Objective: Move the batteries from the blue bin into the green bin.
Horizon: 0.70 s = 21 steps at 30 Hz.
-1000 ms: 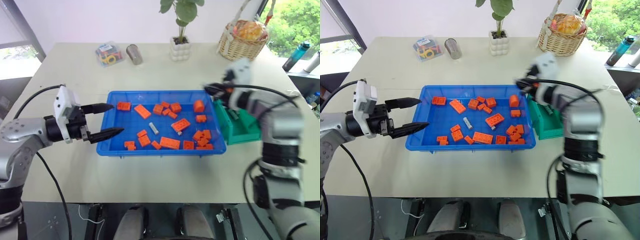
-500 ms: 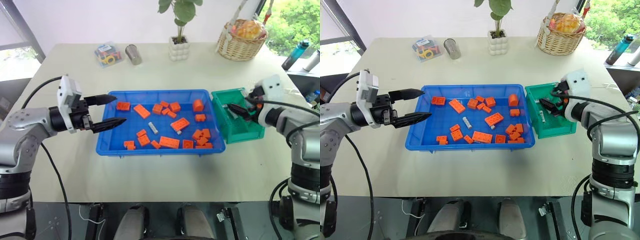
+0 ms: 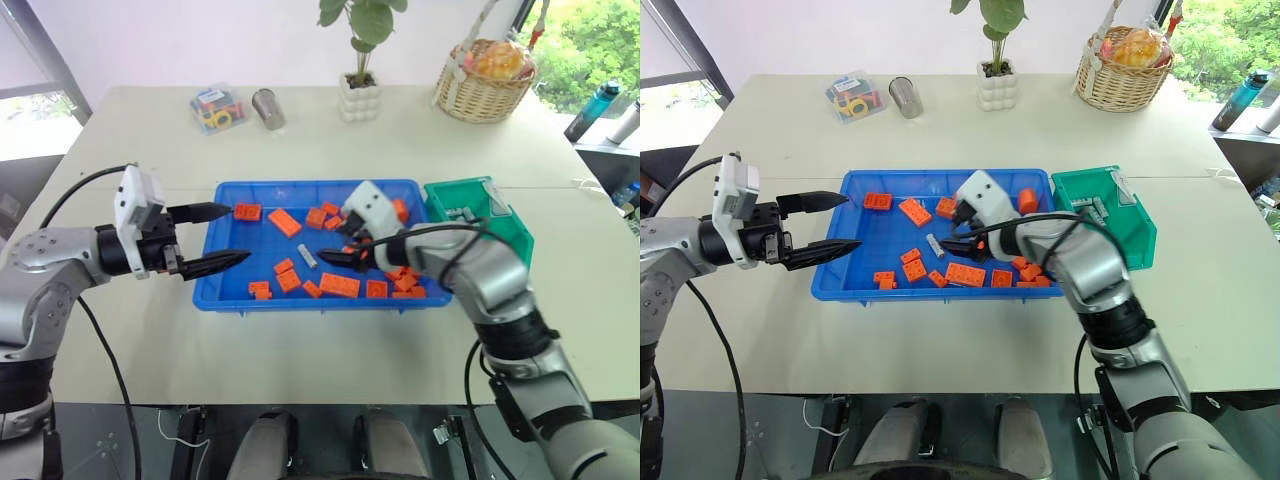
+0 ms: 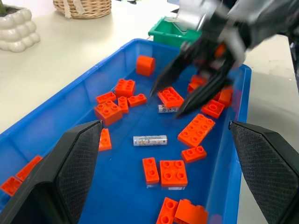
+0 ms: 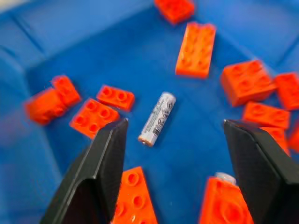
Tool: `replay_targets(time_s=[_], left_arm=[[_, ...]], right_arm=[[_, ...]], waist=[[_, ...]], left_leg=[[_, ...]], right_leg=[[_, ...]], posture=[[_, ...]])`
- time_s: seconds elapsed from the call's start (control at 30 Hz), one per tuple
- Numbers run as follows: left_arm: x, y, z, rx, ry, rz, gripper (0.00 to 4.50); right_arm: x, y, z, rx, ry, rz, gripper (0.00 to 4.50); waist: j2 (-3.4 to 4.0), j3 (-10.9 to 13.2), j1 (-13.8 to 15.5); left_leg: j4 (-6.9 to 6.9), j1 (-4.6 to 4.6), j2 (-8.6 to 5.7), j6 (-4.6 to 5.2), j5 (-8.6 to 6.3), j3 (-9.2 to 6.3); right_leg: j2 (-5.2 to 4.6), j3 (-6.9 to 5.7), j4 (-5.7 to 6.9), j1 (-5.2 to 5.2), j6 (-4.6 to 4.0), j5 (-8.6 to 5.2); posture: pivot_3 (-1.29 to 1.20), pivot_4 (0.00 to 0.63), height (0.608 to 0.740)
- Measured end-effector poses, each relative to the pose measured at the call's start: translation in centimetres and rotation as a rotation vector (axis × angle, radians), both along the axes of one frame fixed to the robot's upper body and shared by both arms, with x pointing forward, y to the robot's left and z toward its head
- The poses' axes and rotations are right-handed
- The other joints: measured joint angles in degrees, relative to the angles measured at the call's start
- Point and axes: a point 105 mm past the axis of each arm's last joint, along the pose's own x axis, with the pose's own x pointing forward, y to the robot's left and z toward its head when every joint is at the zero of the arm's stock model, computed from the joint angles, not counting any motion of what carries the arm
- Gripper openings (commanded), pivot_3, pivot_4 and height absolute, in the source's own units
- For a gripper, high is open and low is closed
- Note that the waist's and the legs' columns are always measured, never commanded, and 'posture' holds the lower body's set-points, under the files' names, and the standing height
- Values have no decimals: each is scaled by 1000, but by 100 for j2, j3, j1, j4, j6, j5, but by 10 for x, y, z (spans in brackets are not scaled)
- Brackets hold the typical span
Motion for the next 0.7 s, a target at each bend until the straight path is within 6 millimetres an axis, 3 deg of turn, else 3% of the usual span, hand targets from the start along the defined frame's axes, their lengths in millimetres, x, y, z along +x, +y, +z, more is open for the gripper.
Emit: replay_targets(time_s=[0.13, 0.27, 0.37, 0.53, 0.7], left_arm=[[0, -2, 2, 2, -9, -2, 4500], [0, -2, 2, 3, -12, -2, 4500], [0, -2, 2, 3, -12, -1, 4500], [2, -4, 9, 1, -39, -5, 4500], [2, -7, 8, -5, -34, -16, 4500]], right_arm=[[7, 17, -8, -14, -3, 11, 3289], [13, 19, -20, -50, -6, 5, 3289], [13, 20, -25, -64, -1, 11, 2566], [13, 20, -34, -85, -17, 19, 291], [20, 7, -16, 8, -4, -52, 291]], waist=[[0, 0, -27], [0, 0, -29], [0, 0, -55], [0, 0, -140], [0, 0, -127]], left_leg=[[-2, 0, 1, 0, 0, 1], [-1, 0, 1, -1, 0, 0], [-2, 0, 1, -1, 0, 0], [-4, 0, 2, -1, 0, 0], [-4, -2, 2, -1, 0, 0]], right_leg=[[0, -1, 7, -6, 0, 0], [1, -1, 7, -7, 0, 0], [1, -1, 8, -8, 0, 0], [1, -1, 9, -9, 0, 0], [1, -1, 9, -9, 0, 0]], posture=[[0, 150, 737], [0, 150, 737], [0, 150, 737], [0, 150, 737], [0, 150, 737]])
